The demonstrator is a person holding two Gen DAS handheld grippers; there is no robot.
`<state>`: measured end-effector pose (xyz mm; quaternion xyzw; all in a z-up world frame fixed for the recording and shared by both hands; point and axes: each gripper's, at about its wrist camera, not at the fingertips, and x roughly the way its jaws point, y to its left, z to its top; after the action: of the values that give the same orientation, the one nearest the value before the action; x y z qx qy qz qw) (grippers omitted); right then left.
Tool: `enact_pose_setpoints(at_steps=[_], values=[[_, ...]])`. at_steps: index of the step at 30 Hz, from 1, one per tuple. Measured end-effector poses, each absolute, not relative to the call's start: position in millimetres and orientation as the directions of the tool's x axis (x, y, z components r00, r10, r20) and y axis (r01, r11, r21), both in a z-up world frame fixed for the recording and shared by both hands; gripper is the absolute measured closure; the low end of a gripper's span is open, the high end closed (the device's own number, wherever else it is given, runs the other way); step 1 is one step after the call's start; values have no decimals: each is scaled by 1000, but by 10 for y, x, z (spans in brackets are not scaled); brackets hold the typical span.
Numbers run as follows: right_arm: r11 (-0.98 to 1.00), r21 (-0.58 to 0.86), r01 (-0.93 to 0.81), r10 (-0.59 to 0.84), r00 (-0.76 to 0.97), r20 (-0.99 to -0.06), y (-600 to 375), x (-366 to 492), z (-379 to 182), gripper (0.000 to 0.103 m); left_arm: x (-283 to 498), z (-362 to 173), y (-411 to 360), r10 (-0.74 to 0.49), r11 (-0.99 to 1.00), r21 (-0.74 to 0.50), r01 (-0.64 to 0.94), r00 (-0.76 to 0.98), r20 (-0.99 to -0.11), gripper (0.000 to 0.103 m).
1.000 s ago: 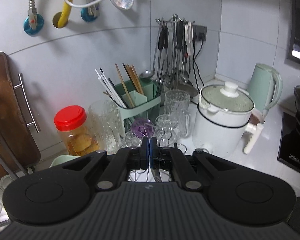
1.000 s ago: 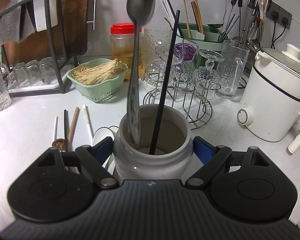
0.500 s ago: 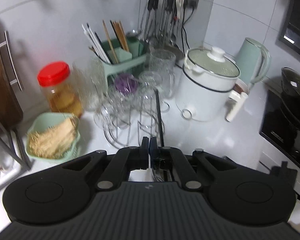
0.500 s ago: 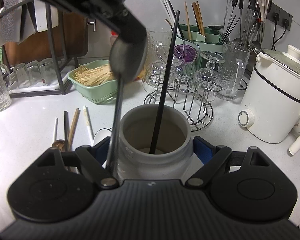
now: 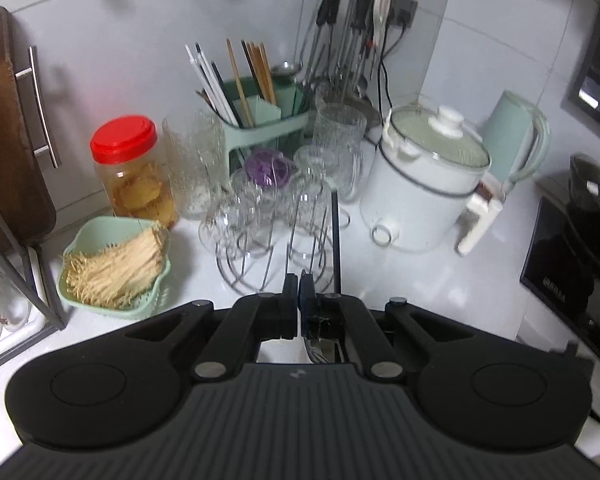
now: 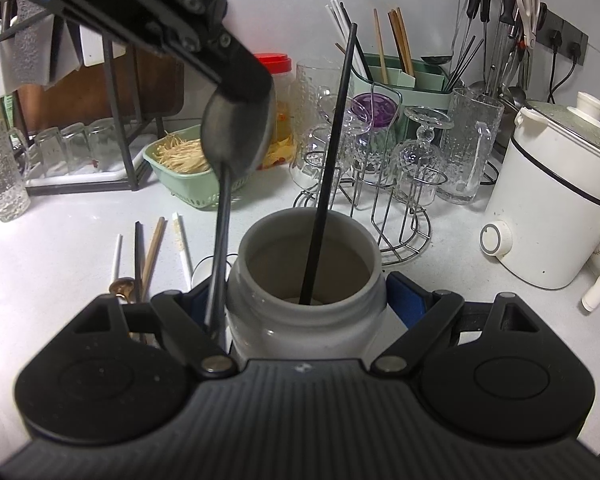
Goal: Organize utensils
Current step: 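Lower the silver spoon bowl-up into the white mug with the left tool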
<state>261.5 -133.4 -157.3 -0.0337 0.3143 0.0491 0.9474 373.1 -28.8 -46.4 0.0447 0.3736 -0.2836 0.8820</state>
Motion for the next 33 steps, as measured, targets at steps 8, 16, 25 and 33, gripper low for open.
enact_pose_setpoints(at_steps=[8,16,25,33], values=[[993,-35,-114,70,796,-602,-1323,2621,-1570,14,3793,-108,-328,-474,844,-62,533,686,-551,102],[993,-35,-114,70,796,-601,-1323,2620,-1570,14,3831,-271,-495,-442,847,-5,532,699,-563,102],[993,-37,-115,70,797,-600,-1323,2616,-1569,14,3723,-491,-527,-437,813,-15,582,592,-678,101],[991,-41,-127,76,793,-605,-1315,2661,-1559,14,3571,-553,-654,-421,756,-6,654,479,-770,99]])
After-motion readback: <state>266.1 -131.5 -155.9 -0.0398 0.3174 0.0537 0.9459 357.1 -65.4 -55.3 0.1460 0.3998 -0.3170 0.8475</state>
